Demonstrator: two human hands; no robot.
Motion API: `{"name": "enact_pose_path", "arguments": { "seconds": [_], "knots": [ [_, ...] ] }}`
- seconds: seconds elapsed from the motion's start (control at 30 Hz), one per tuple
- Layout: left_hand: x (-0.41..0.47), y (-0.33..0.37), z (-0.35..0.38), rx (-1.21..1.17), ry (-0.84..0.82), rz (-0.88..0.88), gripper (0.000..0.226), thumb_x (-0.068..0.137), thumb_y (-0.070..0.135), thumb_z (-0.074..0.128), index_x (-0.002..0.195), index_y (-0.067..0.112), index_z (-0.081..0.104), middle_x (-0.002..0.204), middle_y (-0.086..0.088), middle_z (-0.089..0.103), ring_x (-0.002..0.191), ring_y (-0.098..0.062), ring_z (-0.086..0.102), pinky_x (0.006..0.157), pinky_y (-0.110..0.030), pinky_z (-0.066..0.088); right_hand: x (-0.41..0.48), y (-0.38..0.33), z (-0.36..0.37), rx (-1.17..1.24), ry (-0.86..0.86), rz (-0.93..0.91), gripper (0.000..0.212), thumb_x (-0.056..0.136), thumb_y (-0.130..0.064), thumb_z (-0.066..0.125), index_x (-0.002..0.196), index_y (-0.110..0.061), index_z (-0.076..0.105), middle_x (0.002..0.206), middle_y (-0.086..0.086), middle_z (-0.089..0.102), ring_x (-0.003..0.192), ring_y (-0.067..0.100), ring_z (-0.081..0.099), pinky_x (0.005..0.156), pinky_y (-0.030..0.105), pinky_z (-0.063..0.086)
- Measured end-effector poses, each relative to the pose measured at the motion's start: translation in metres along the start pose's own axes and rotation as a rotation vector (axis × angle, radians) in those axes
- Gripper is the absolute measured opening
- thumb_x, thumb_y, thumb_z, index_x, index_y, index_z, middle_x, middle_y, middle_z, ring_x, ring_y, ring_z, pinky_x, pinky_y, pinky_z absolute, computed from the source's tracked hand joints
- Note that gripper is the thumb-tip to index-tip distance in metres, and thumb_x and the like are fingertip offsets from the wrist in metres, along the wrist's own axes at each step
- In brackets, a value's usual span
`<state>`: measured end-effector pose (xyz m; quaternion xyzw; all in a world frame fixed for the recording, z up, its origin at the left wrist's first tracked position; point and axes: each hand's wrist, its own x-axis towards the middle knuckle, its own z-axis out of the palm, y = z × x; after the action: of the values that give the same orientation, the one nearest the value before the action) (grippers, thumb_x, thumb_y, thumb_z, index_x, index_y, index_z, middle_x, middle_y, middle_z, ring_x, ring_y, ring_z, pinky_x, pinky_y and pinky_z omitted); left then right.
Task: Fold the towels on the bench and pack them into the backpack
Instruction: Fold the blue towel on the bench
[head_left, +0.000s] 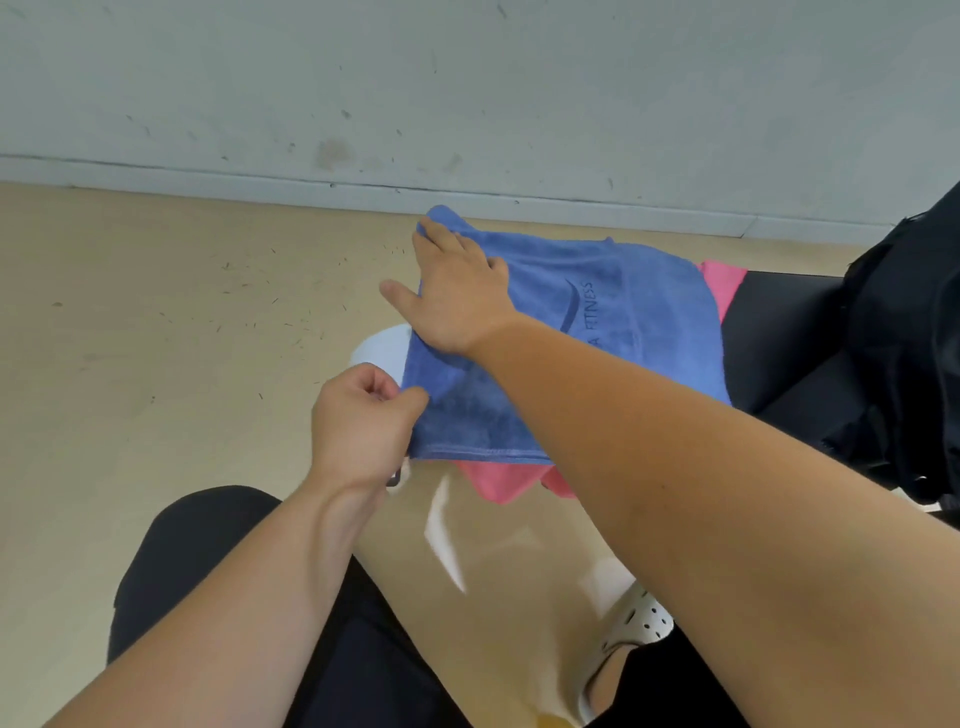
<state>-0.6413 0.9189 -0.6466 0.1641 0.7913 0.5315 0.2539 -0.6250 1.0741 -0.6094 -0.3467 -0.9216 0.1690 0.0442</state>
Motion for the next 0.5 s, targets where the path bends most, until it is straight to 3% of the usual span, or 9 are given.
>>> {"name": "enact_pose_path", "arguments": {
  "seconds": [0.1, 0.23, 0.33, 0.5],
  "knots": [
    [0.010, -0.010, -0.018, 0.032, 0.069, -0.020, 0.020, 0.069, 0.009, 0.067, 0.064, 0.011, 0.048, 0.053, 0.003, 0.040, 0.051, -0.017, 0.035, 0.050, -0.029, 0.032, 0.005, -0.012, 0.009, 0.012, -0.102, -0.030, 0.077, 0.098, -0.063, 0.038, 0.158, -0.019, 0.021, 0.168, -0.007, 0.005, 0.154, 0.022, 0.006, 0.120, 0.051, 0.015],
    [0.018, -0.026, -0.025, 0.081, 0.057, -0.102, 0.015, 0.067, 0.012, 0.065, 0.074, 0.005, 0.054, 0.060, -0.005, 0.053, 0.054, -0.023, 0.048, 0.054, -0.037, 0.047, -0.002, 0.001, 0.024, 0.029, -0.259, -0.010, 0.072, 0.099, -0.063, 0.033, 0.159, -0.029, 0.015, 0.168, -0.005, -0.003, 0.155, 0.023, -0.003, 0.122, 0.054, 0.004],
    [0.016, -0.031, -0.020, 0.167, 0.015, -0.099, 0.014, 0.071, 0.009, 0.065, 0.081, 0.007, 0.054, 0.068, -0.005, 0.058, 0.059, -0.025, 0.053, 0.057, -0.037, 0.047, -0.015, 0.026, 0.024, 0.045, -0.197, -0.020, 0.066, 0.100, -0.061, 0.036, 0.158, -0.035, 0.017, 0.168, 0.001, 0.005, 0.155, 0.024, 0.000, 0.123, 0.053, 0.002],
    [0.002, -0.013, -0.001, 0.337, 0.052, 0.169, 0.017, 0.079, 0.012, 0.065, 0.080, 0.019, 0.050, 0.071, 0.001, 0.055, 0.063, -0.022, 0.052, 0.060, -0.034, 0.044, -0.035, 0.081, -0.001, -0.020, -0.023, 0.071, 0.070, 0.098, -0.060, 0.042, 0.158, -0.032, 0.020, 0.166, 0.004, 0.017, 0.154, 0.026, 0.006, 0.123, 0.051, 0.003]
  ]
}}
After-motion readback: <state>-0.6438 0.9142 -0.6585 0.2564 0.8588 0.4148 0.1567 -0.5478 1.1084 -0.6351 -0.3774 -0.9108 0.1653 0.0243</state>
